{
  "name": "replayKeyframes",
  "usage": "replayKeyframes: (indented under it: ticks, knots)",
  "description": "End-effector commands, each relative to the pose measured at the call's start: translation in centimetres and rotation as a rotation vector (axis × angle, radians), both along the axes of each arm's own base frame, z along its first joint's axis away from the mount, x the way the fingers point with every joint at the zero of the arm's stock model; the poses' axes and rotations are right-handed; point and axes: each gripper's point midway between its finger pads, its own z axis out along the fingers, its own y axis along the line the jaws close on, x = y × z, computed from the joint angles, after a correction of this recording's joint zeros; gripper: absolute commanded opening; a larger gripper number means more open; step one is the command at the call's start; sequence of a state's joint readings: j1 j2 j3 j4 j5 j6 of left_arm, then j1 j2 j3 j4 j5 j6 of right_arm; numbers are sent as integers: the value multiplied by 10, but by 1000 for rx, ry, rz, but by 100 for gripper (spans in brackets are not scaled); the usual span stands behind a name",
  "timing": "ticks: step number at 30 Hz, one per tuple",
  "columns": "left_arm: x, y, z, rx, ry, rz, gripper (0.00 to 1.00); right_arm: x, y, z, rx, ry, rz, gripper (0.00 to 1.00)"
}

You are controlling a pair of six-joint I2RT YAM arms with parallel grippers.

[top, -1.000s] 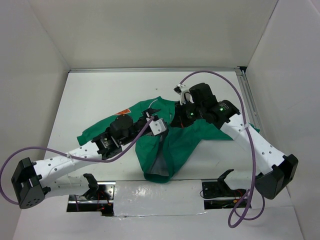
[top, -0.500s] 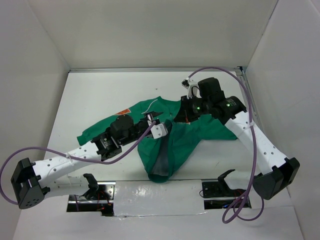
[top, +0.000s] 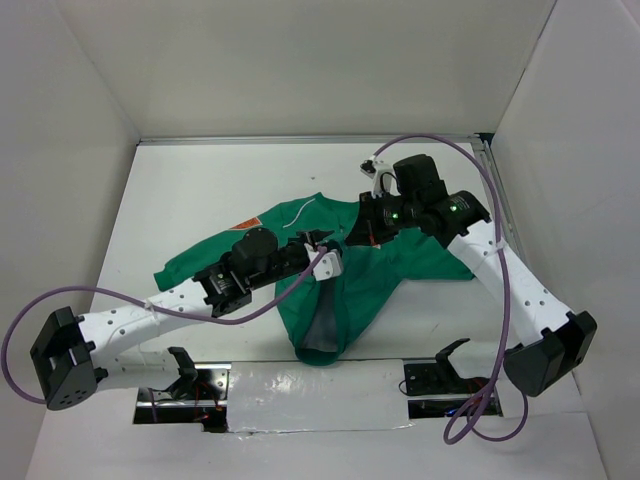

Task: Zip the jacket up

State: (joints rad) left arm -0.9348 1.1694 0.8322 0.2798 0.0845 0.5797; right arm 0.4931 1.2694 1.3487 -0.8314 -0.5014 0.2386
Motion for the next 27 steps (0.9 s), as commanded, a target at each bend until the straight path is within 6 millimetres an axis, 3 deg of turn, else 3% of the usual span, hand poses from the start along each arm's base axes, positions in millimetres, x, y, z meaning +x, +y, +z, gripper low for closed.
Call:
replayKeyframes:
  ticks: [1, 10, 12, 13, 15, 19, 20, 22, 27]
  knots:
    - [-2, -9, 43, -88, -110, -40, 49, 2, 9, 22, 45, -38, 29, 0]
    - [-5, -14, 42, -79, -156, -59, 27, 1, 12, 19, 35, -26, 34, 0]
    - [-6, -16, 41, -77, -159, -72, 5, 2, 11, 20, 27, -31, 31, 0]
    - [-7, -16, 41, -77, -155, -76, 0, 6, 9, 21, 10, -47, 12, 0]
    - [-11, -15, 42, -80, -161, -87, 0, 14, 2, 19, -42, -66, -33, 0]
    - [-26, -5, 53, -127, -174, -118, 0, 49, -38, 2, -268, -141, -258, 0]
    - [-32, -5, 55, -140, -170, -140, 0, 58, -55, -11, -381, -136, -315, 0]
    - [-39, 0, 61, -163, -176, -155, 0, 69, -68, -16, -459, -148, -383, 0]
    - [-50, 5, 71, -201, -197, -179, 0, 84, -71, -48, -574, -118, -406, 0]
